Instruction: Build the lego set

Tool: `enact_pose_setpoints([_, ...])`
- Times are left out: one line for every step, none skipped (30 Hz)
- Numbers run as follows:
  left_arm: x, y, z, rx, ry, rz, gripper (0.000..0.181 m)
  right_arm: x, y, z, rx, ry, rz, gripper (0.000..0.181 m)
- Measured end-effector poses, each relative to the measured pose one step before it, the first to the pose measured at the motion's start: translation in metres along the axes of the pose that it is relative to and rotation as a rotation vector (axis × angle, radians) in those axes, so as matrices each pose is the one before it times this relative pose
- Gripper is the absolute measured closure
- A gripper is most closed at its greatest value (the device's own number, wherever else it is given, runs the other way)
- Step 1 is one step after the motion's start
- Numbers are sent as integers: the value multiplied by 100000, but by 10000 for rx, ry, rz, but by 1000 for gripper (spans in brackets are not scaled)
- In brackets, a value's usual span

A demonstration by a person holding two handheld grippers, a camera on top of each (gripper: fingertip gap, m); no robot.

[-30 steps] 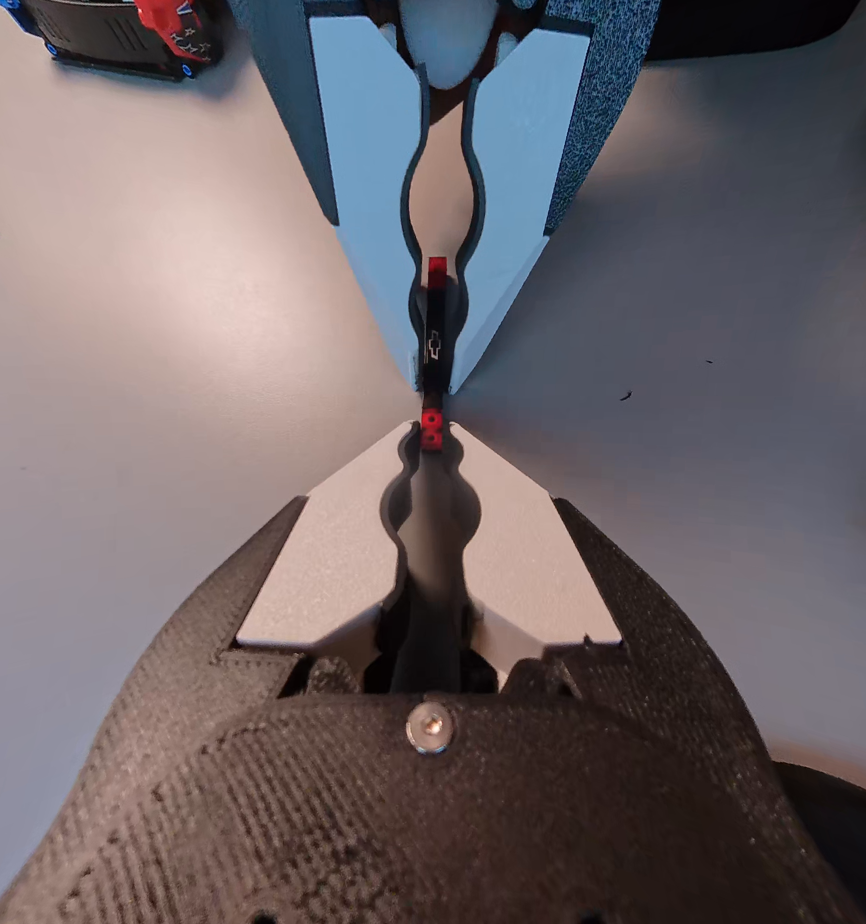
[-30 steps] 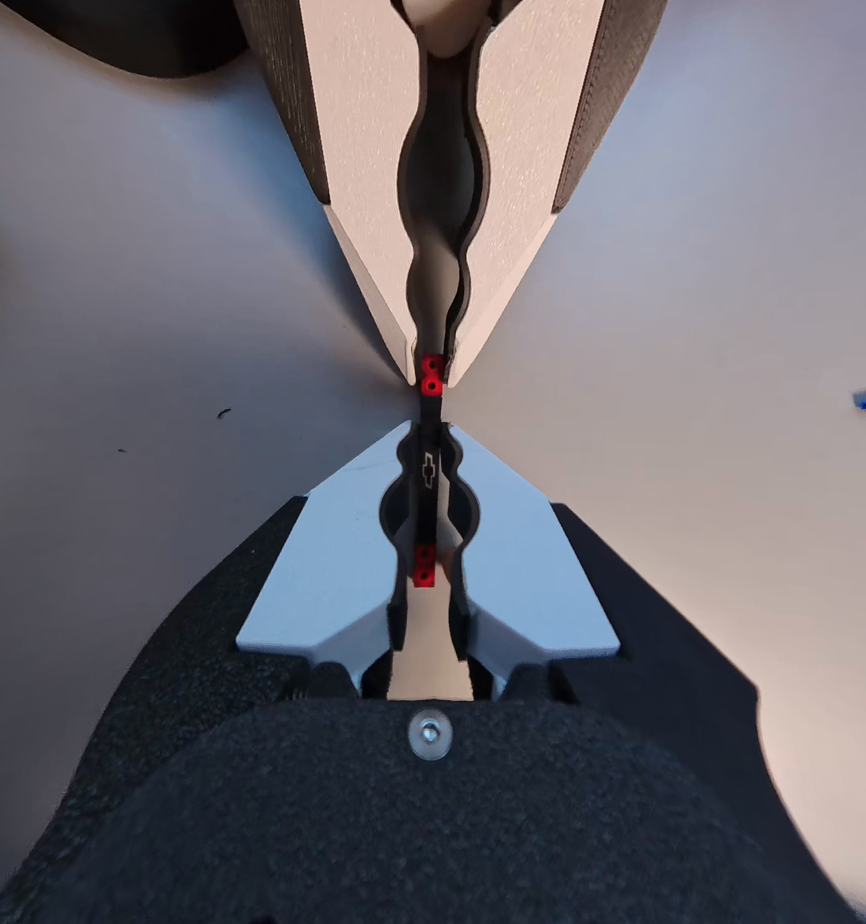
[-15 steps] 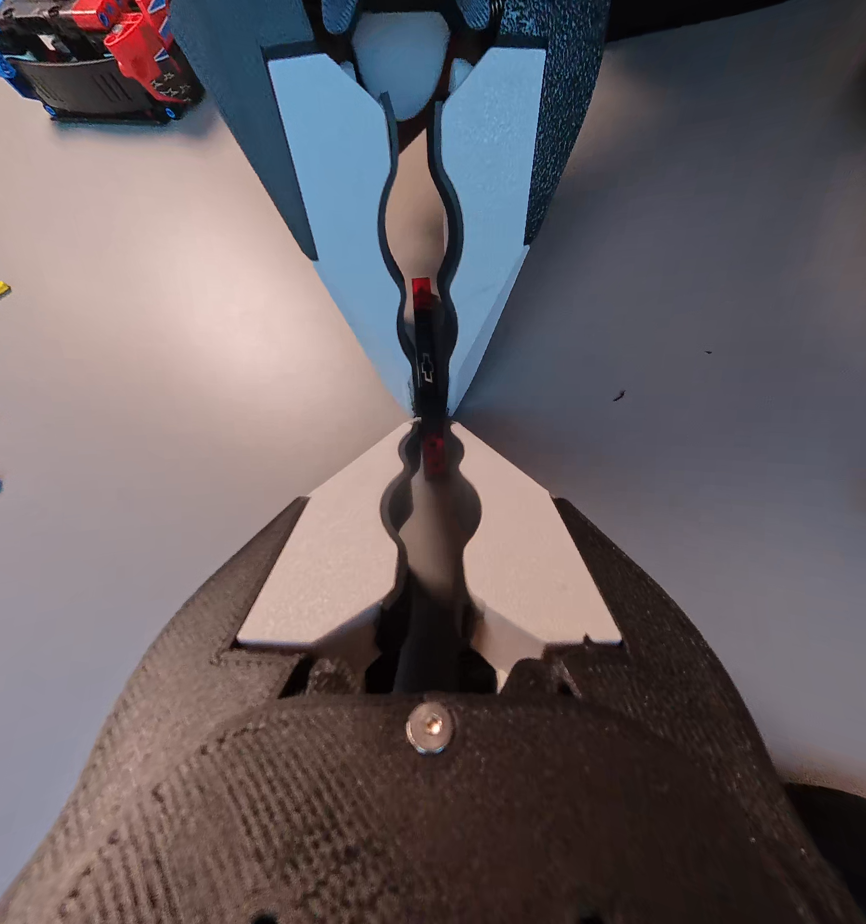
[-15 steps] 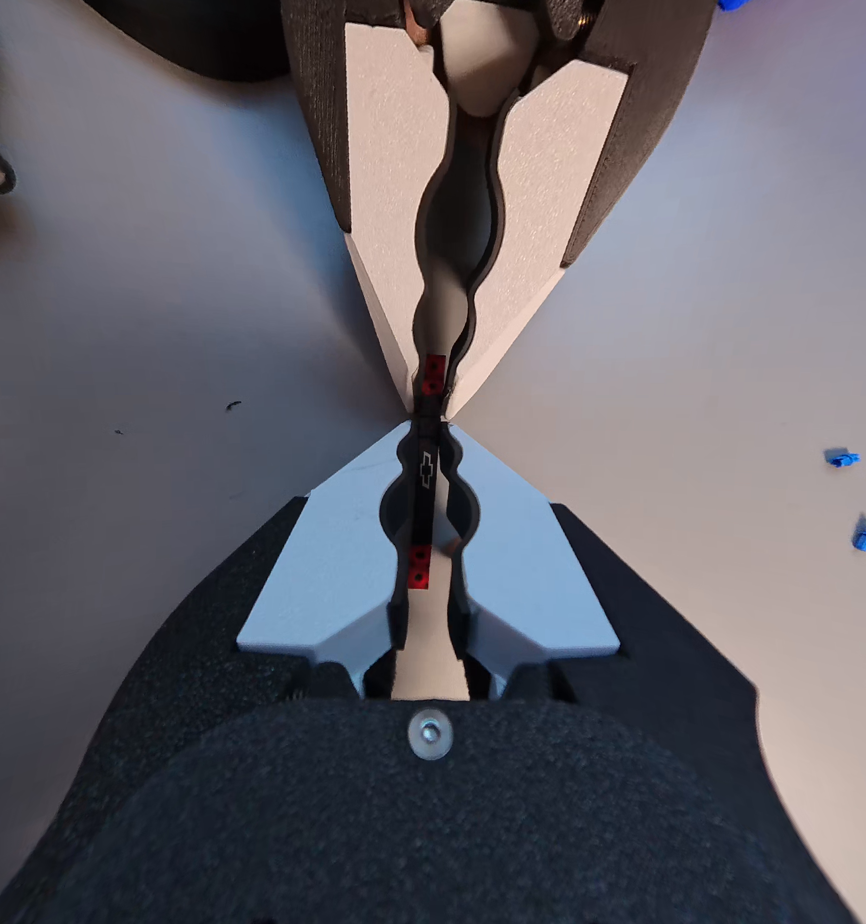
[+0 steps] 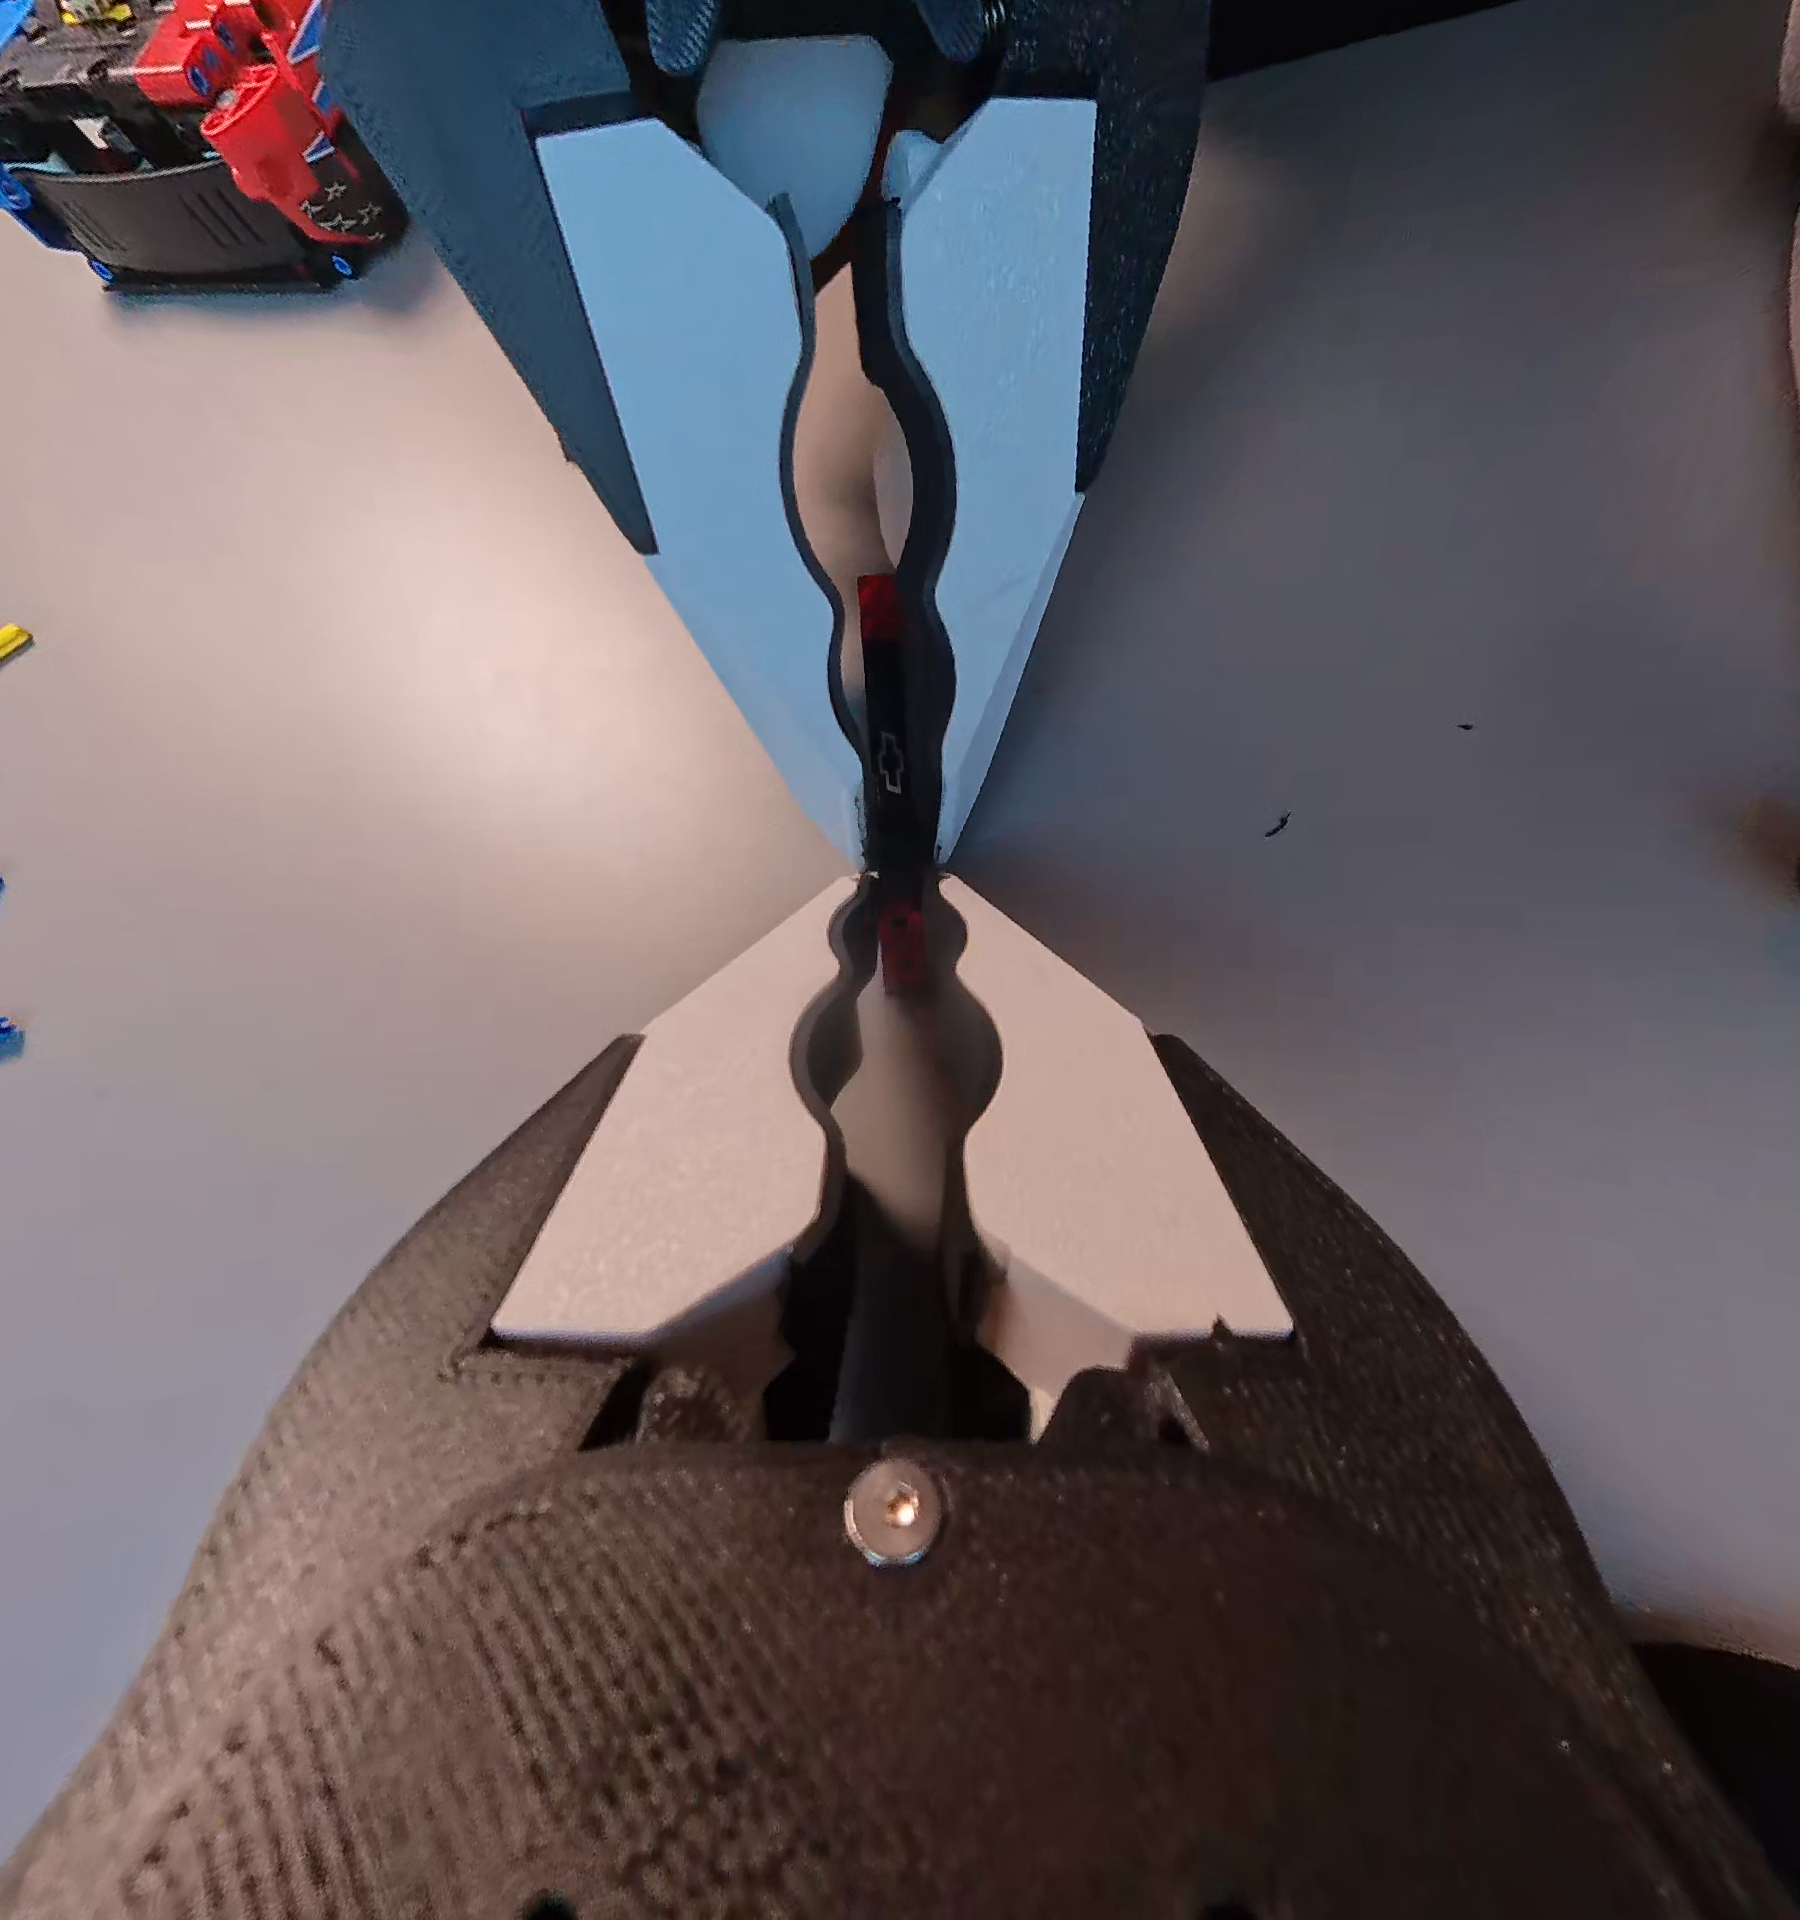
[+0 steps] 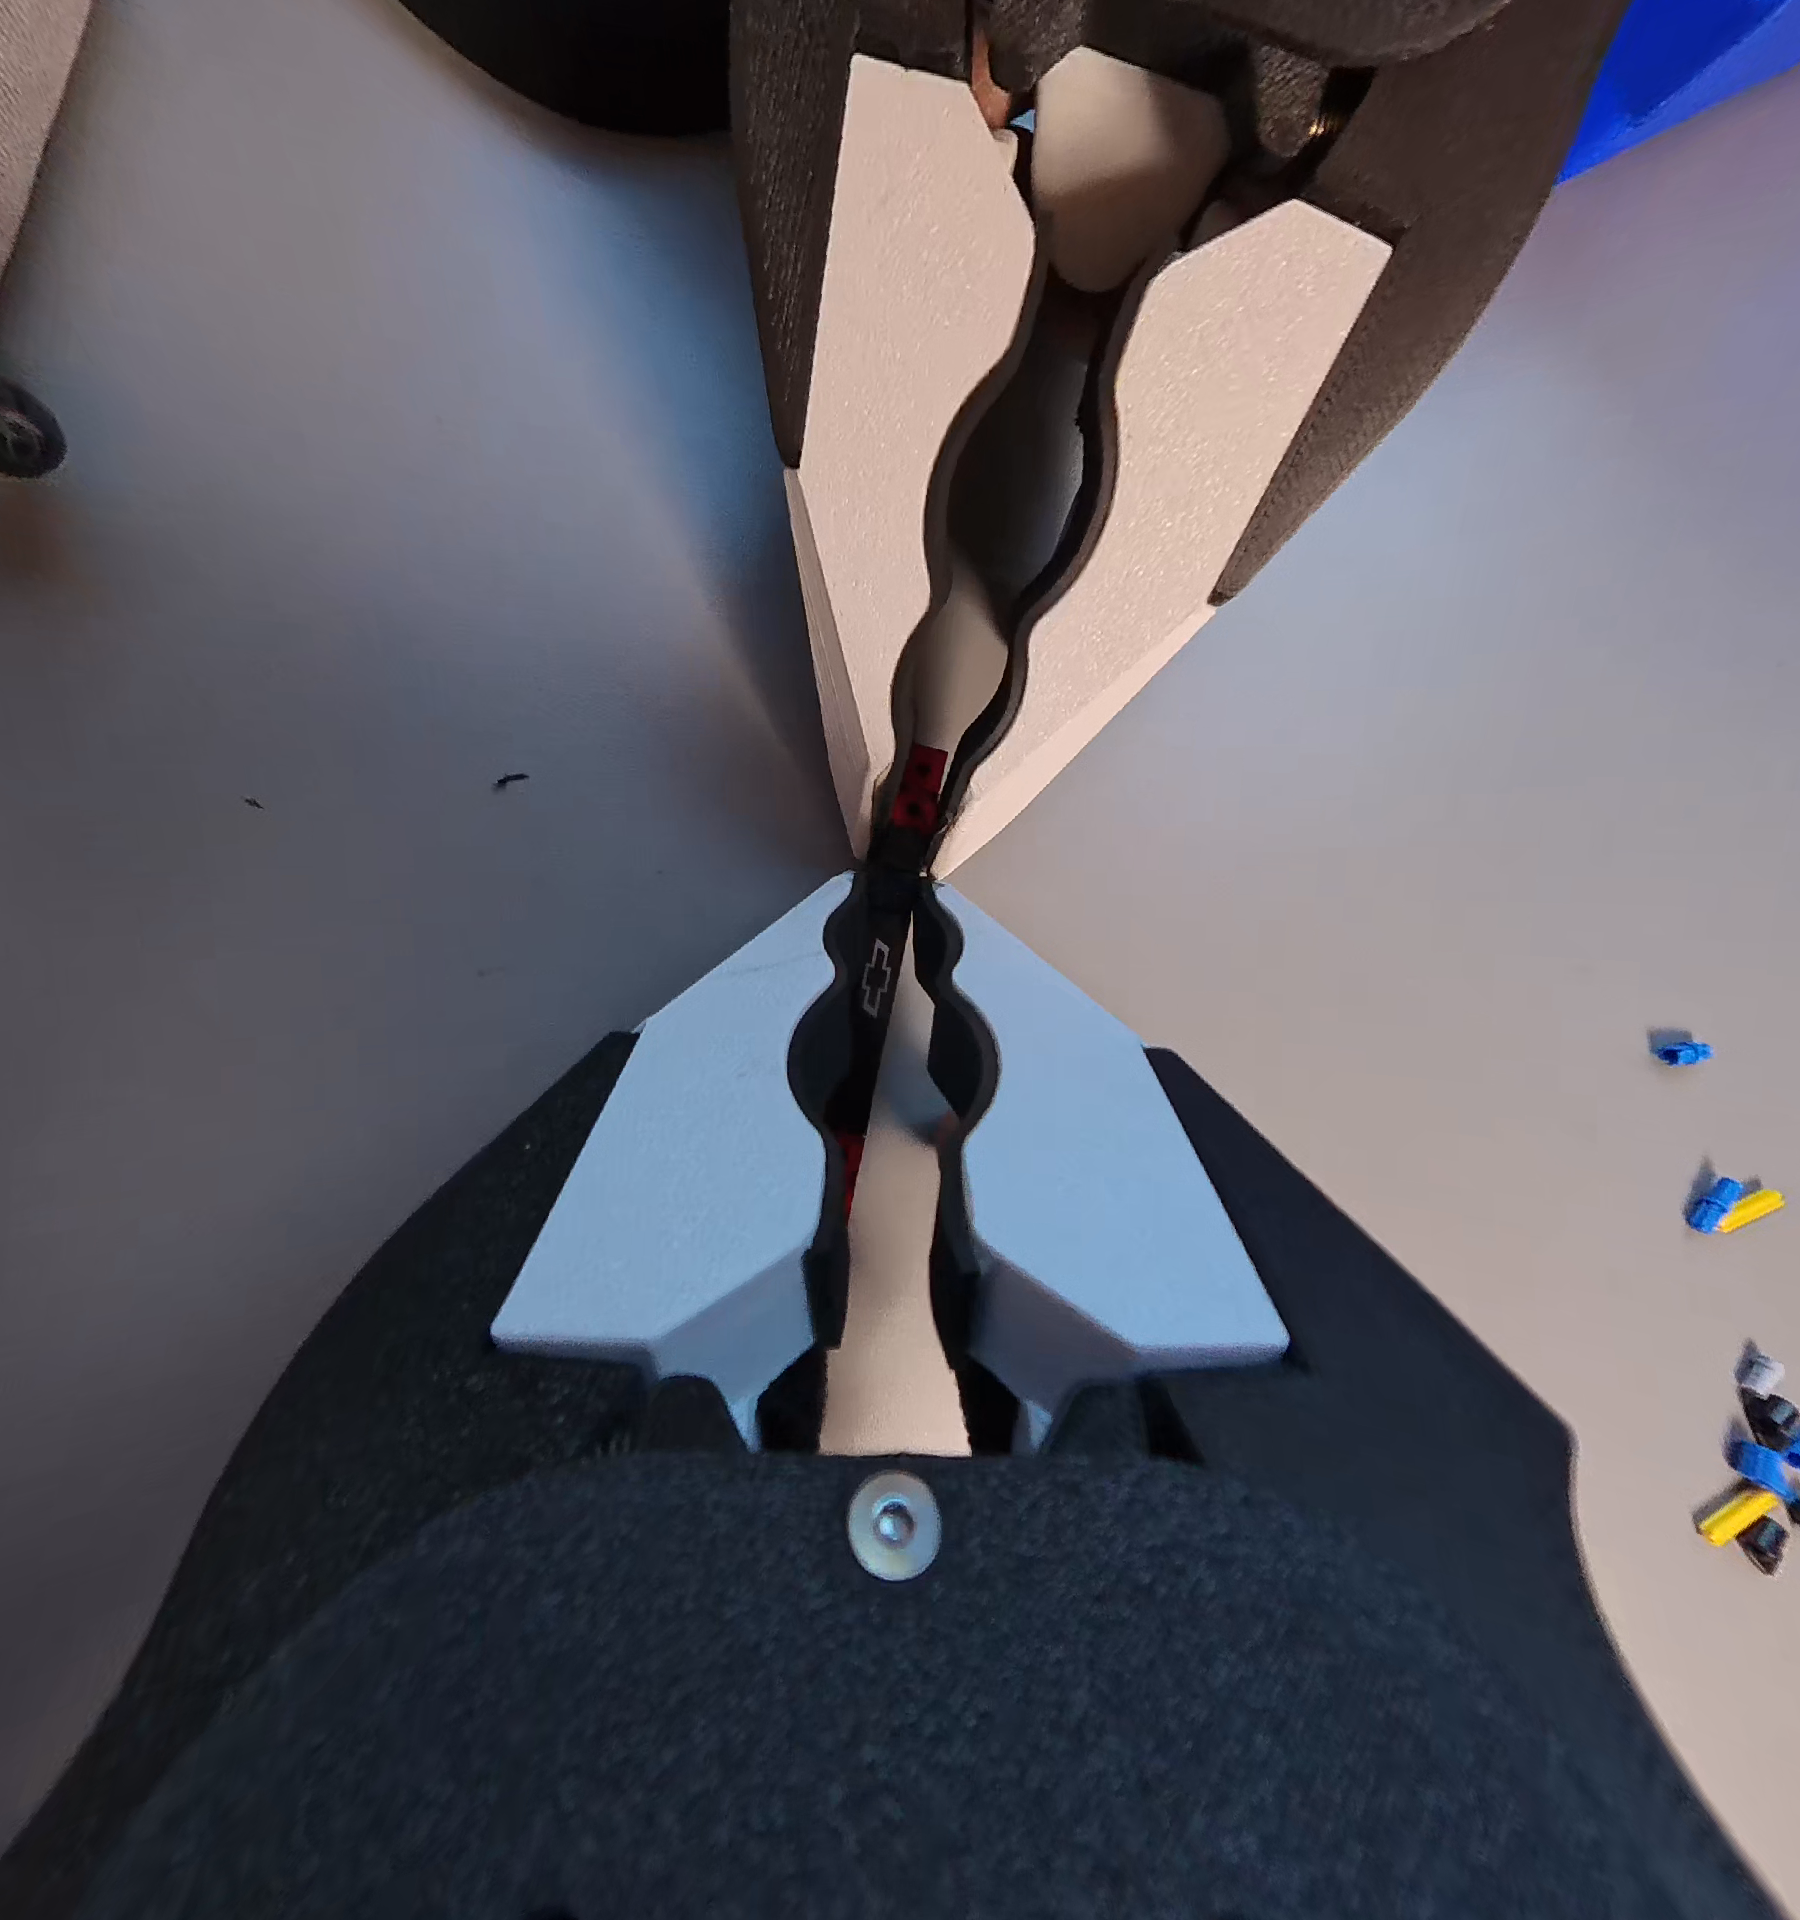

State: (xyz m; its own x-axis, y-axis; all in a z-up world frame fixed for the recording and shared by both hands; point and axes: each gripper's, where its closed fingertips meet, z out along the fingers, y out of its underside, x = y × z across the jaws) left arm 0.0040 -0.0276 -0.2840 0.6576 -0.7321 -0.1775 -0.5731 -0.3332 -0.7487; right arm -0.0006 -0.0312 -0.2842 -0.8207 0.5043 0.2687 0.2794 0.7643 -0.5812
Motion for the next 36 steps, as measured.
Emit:
enact_pose_setpoints([6, -6, 0, -23, -20, 16, 175, -2, 0, 1, -29, 31, -78, 176])
enact_pose_setpoints([-5, 3, 8, -17, -8, 8, 175, -4, -7, -3, -13, 15, -16, 176])
enact_pose_setpoints([8, 3, 0, -6, 3, 4, 175, 4, -5, -1, 17, 7, 63, 175])
enact_pose_setpoints([-16, 3, 1, 0, -2, 0, 175, 4, -8, -4, 34, -6, 203, 175])
enact_pose_setpoints([-100, -14, 18, 5, -71, 41, 175, 75, 41, -21, 28, 39, 278, 175])
enact_pose_setpoints([-106, -27, 47, 6, -56, 81, 175, 75, 88, -85, 32, 67, 181, 175])
enact_pose_setpoints([-11, -10, 12, -13, 31, 62, 175, 73, 178, -218, 19, 63, 121, 172])
enact_pose_setpoints([11, 1, -3, 14, 37, 10, 175, 233, 274, -351, -8, 114, 180, 165])
enact_pose_setpoints([-1, -3, -11, 32, 15, -34, 175, 154, 251, -455, 50, 22, 288, 160])
enact_pose_setpoints([-18, 35, -33, 21, -22, 3, 175, 69, 208, -536, 111, -37, 338, 155])
enact_pose_setpoints([-48, 36, -36, 3, -43, 10, 176, 81, 193, -588, 143, 22, 294, 153])
enact_pose_setpoints([-43, 27, -25, 3, -38, 10, 176, 39, 216, -586, 145, 58, 217, 151])
enact_pose_setpoints([-44, 9, 4, 3, -27, 3, 176, -85, 242, -534, 138, 44, 165, 151])
enact_pose_setpoints([-21, -6, 7, 2, -7, 6, 176, -162, 256, -449, 130, 30, 141, 151])
enact_pose_setpoints([-12, 0, 1, 6, 5, -2, 176, -92, 315, -327, 88, 101, 140, 151])
enact_pose_setpoints([0, -8, 5, 12, 12, -4, 176, -49, 408, -195, 18, 127, 124, 151])
enact_pose_setpoints([-27, 6, 3, 10, -13, -5, 176, -62, 412, -81, 2, 114, 77, 151])
enact_pose_setpoints([-38, 1, 8, 9, -20, 8, 176, -65, 327, 7, 29, 103, 19, 151])
enact_pose_setpoints([-20, -8, 5, 12, -3, -6, 176, -93, 253, 78, 37, 56, -10, 152])
enact_pose_setpoints([-17, 4, 8, -1, 2, -22, 176, -93, 227, 119, -23, 13, -6, 153])
enact_pose_setpoints([-7, -8, 13, 1, 2, -6, 176, 112, -9, 50, 8, 120, -63, 153])
enact_pose_setpoints([-4, -18, 1, 3, -1, 10, 176, -59, -87, 27, -29, -9, -70, 155])
enact_pose_setpoints([5, -23, 6, 13, -4, 24, 176, 5, -79, 114, -40, 12, -38, 158])
enact_pose_setpoints([15, -28, 15, 10, -4, 9, 176, 134, -72, 197, -32, 99, -69, 161])
enact_pose_setpoints([-5, -25, 21, 7, -5, 5, 176, 189, -40, 217, -68, 98, -76, 164])
enact_pose_setpoints([-24, -29, 28, 8, -19, -5, 176, 102, 24, 177, -157, 17, -72, 168])
enact_pose_setpoints([-95, 5, 21, -9, -43, -30, 176, -65, 38, 94, -205, -69, -96, 173])
enact_pose_setpoints([-69, 10, -1, -3, -16, -36, 176, -72, 28, 68, -155, -36, -134, 176])
enact_pose_setpoints([-64, 23, -12, 10, -12, -40, 176, 19, 11, 22, -61, 34, -85, 176])
enact_pose_setpoints([-66, -2, 0, 12, -32, -8, 176, 17, 7, -21, 5, -14, 76, 176])
enact_pose_setpoints([-45, -30, 13, 10, -49, 26, 176, 26, 45, -47, 15, -32, 159, 176])
enact_pose_setpoints([-53, -23, 21, 5, -59, 29, 176, 22, 101, -120, -7, -21, 95, 176])
enact_pose_setpoints([-71, 9, 4, -7, -64, 5, 175, 110, 221, -142, -85, 47, 54, 176])
enact_pose_setpoints([-38, 2, 4, -4, -28, -12, 176, 64, 174, -127, -50, 37, 53, 176])
enact_pose_setpoints([84, 5, -1, -8, 56, 0, 176, -77, -35, -63, 79, -20, 81, 176])
enact_pose_setpoints([103, 24, -1, -26, 64, -29, 176, -109, -14, 10, 40, -26, 60, 176])
